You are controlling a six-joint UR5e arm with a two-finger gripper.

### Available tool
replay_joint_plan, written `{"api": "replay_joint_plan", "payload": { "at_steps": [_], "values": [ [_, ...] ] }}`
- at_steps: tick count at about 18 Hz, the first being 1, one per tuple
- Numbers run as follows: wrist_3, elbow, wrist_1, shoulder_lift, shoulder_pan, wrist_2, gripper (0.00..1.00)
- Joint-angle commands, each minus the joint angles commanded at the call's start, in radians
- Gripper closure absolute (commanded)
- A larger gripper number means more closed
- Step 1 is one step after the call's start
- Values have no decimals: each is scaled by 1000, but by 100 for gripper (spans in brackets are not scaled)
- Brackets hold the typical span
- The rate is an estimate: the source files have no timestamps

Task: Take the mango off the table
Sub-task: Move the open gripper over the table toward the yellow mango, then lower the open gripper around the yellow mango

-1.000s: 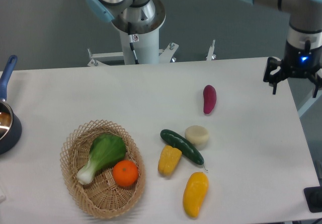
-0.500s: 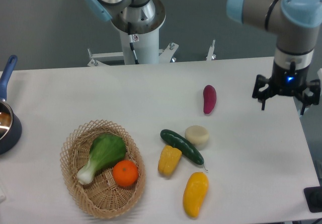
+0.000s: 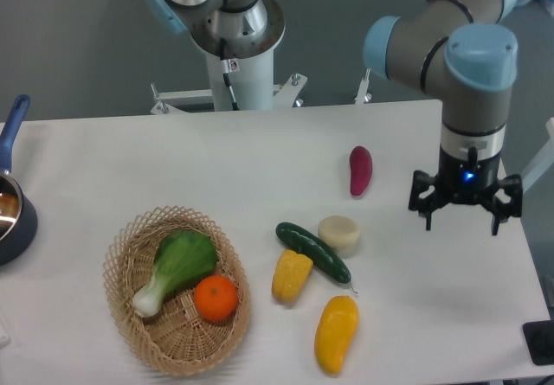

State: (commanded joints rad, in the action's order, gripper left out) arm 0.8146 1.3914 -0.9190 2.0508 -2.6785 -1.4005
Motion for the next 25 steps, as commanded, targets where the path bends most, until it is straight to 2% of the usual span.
{"api": "replay_joint_plan", "payload": {
  "at_steps": [5, 9, 11, 17, 25],
  "values": [
    [9, -43, 91, 106, 69, 2, 0],
    [11, -45, 95, 130, 106, -2, 0],
    [8, -57, 95, 158, 150, 2, 0],
    [-9, -43, 94, 215, 180, 0, 0],
    [-38, -12, 94, 226, 189, -15, 0]
  ]
}}
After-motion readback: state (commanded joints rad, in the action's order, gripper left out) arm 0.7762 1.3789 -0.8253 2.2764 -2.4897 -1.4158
